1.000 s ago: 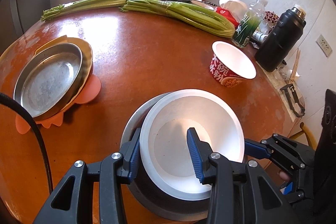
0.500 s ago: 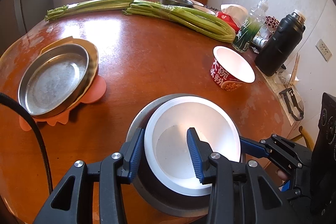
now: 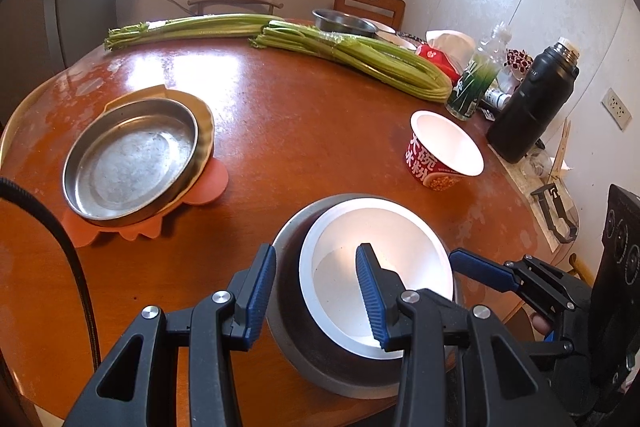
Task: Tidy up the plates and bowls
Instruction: 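Lower the white paper bowl into the steel bowl and open the left tool, then move the left tool to the second white paper bowl, then grasp the second white paper bowl rim with the left tool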
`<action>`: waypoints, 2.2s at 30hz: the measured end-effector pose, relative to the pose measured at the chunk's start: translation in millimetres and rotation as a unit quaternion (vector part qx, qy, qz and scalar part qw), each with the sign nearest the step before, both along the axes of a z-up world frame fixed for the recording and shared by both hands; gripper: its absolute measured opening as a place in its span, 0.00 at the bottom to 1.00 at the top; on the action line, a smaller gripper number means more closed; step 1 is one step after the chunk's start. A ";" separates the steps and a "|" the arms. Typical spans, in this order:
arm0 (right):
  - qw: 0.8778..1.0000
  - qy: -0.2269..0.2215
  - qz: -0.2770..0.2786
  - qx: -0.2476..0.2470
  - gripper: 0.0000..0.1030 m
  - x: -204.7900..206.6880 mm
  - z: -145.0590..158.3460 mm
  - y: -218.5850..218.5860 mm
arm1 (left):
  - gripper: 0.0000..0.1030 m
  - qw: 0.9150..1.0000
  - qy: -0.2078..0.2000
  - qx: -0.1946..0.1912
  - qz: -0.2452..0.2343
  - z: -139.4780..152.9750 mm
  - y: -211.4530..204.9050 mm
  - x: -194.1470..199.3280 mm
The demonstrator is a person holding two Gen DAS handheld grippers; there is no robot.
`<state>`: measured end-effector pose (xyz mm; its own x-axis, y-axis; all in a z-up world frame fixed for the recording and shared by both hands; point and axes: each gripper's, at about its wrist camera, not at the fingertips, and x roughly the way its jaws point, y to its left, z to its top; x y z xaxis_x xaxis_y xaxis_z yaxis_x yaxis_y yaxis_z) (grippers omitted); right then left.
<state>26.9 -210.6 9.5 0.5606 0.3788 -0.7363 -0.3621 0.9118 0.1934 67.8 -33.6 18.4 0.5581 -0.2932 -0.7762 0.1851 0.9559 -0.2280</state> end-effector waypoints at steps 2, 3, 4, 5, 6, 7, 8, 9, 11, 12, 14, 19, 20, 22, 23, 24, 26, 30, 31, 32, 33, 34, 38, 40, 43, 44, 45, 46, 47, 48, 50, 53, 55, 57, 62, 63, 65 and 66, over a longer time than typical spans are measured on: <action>1.000 -0.002 -0.002 0.002 0.53 0.4 1.0 -2.4 | 0.41 1.000 -0.003 0.000 0.002 1.7 0.5 -1.1; 1.000 -0.003 -0.004 0.002 0.53 0.5 1.5 -3.5 | 0.41 1.000 -0.004 0.000 0.003 2.2 1.2 -1.5; 1.000 -0.004 -0.005 0.002 0.53 0.5 2.1 -4.1 | 0.41 1.000 -0.005 0.000 0.003 2.6 2.0 -1.6; 1.000 -0.005 -0.005 0.002 0.53 0.2 2.8 -4.4 | 0.41 1.000 -0.005 -0.001 0.005 3.3 2.8 -1.7; 1.000 -0.007 -0.007 0.002 0.53 0.4 3.7 -5.4 | 0.41 1.000 -0.006 -0.001 0.006 4.2 3.5 -1.7; 1.000 -0.009 -0.009 0.001 0.53 0.8 5.1 -6.6 | 0.41 1.000 -0.007 0.000 0.008 5.1 4.4 -1.6; 1.000 -0.011 -0.009 0.001 0.53 0.9 6.1 -7.0 | 0.41 1.000 -0.009 0.000 0.010 6.2 5.5 -1.7; 1.000 -0.014 -0.010 0.000 0.53 1.1 7.8 -7.8 | 0.41 1.000 -0.010 0.000 0.011 7.2 5.3 -0.7; 1.000 -0.019 -0.012 -0.002 0.53 2.3 11.0 -8.7 | 0.41 1.000 -0.014 0.000 0.010 10.6 5.4 1.1; 1.000 -0.021 -0.014 -0.002 0.53 2.8 13.0 -9.8 | 0.41 1.000 -0.017 0.002 0.008 13.0 4.8 2.5; 0.999 -0.028 -0.020 -0.002 0.53 4.2 18.2 -13.3 | 0.41 1.000 -0.023 0.005 0.008 18.0 2.5 5.6; 0.999 -0.042 -0.031 -0.002 0.53 8.7 27.0 -21.8 | 0.41 0.999 -0.036 0.011 -0.010 30.0 -11.6 14.4; 0.998 -0.044 -0.036 -0.003 0.53 9.9 29.1 -24.3 | 0.41 0.999 -0.038 0.014 -0.013 32.5 -15.0 16.4; 0.998 -0.049 -0.042 -0.007 0.53 11.3 32.4 -28.2 | 0.41 0.999 -0.045 0.016 -0.024 38.2 -23.1 20.3; 0.998 -0.053 -0.045 -0.011 0.53 11.9 34.7 -30.6 | 0.41 0.998 -0.049 0.017 -0.028 40.9 -26.7 21.5; 0.997 -0.057 -0.048 -0.010 0.53 12.7 37.6 -33.5 | 0.41 0.998 -0.054 0.018 -0.034 43.9 -31.1 23.1; 0.996 -0.064 -0.058 -0.007 0.53 15.5 42.3 -42.0 | 0.41 0.997 -0.059 0.018 -0.042 49.1 -38.9 28.0; 0.994 -0.069 -0.079 -0.004 0.53 23.3 47.4 -57.9 | 0.41 0.996 -0.061 0.023 -0.057 56.6 -54.1 42.2; 0.994 -0.069 -0.084 -0.002 0.53 25.4 48.1 -62.2 | 0.41 0.996 -0.061 0.024 -0.061 57.7 -57.3 45.8; 0.993 -0.070 -0.092 0.001 0.53 28.2 48.7 -67.5 | 0.41 0.996 -0.060 0.024 -0.065 58.5 -61.2 50.9; 0.993 -0.070 -0.098 0.003 0.53 31.2 48.8 -72.1 | 0.41 0.996 -0.058 0.025 -0.067 58.7 -63.5 54.1; 0.992 -0.069 -0.102 0.002 0.53 32.9 48.5 -75.5 | 0.41 0.996 -0.056 0.027 -0.069 58.1 -66.4 57.5; 0.990 -0.066 -0.122 0.008 0.53 43.4 47.0 -91.2 | 0.41 0.995 -0.049 0.032 -0.084 56.6 -79.5 72.4; 0.989 -0.062 -0.131 0.012 0.53 50.6 45.0 -99.9 | 0.41 0.994 -0.043 0.033 -0.091 55.1 -86.0 80.8; 0.987 -0.056 -0.147 0.016 0.53 60.3 40.0 -112.0 | 0.41 0.994 -0.032 0.037 -0.096 50.4 -94.1 94.1; 0.987 -0.053 -0.152 0.016 0.53 64.3 37.7 -116.4 | 0.41 0.994 -0.029 0.038 -0.095 48.6 -95.8 98.6; 0.986 -0.048 -0.157 0.018 0.53 68.0 35.1 -120.2 | 0.41 0.994 -0.026 0.039 -0.095 46.2 -97.9 103.3; 0.985 -0.045 -0.164 0.018 0.53 71.7 32.8 -124.2 | 0.41 0.995 -0.021 0.037 -0.093 43.4 -99.2 107.8; 0.985 -0.044 -0.166 0.019 0.53 73.8 31.1 -126.8 | 0.41 0.995 -0.015 0.035 -0.092 40.7 -100.5 111.1; 0.985 -0.040 -0.167 0.021 0.53 77.2 29.2 -129.9 | 0.41 0.995 -0.007 0.036 -0.093 37.0 -102.8 115.3; 0.985 -0.034 -0.170 0.024 0.53 82.9 25.0 -135.3 | 0.41 0.995 -0.001 0.036 -0.097 32.5 -107.4 120.2; 0.984 -0.028 -0.177 0.023 0.53 91.7 19.0 -142.2 | 0.41 0.994 0.005 0.037 -0.103 27.6 -113.9 126.2; 0.983 -0.017 -0.181 0.028 0.53 98.0 14.0 -147.5 | 0.41 0.994 0.009 0.033 -0.109 26.2 -116.7 129.6; 0.983 -0.011 -0.183 0.031 0.53 102.6 10.1 -150.3 | 0.41 0.993 0.011 0.032 -0.114 25.0 -121.5 132.9; 0.983 0.007 -0.181 0.031 0.53 113.1 1.1 -151.8 | 0.41 0.992 0.022 0.035 -0.115 18.6 -128.1 140.1; 0.983 0.008 -0.181 0.031 0.53 114.3 -0.3 -152.0 | 0.41 0.992 0.025 0.035 -0.115 17.2 -128.9 141.6; 0.983 0.012 -0.180 0.032 0.53 116.3 -3.6 -151.7 | 0.41 0.993 0.029 0.033 -0.114 14.8 -128.9 143.2; 0.983 0.015 -0.178 0.033 0.53 117.5 -5.2 -151.3 | 0.41 0.993 0.031 0.032 -0.114 13.8 -128.7 143.7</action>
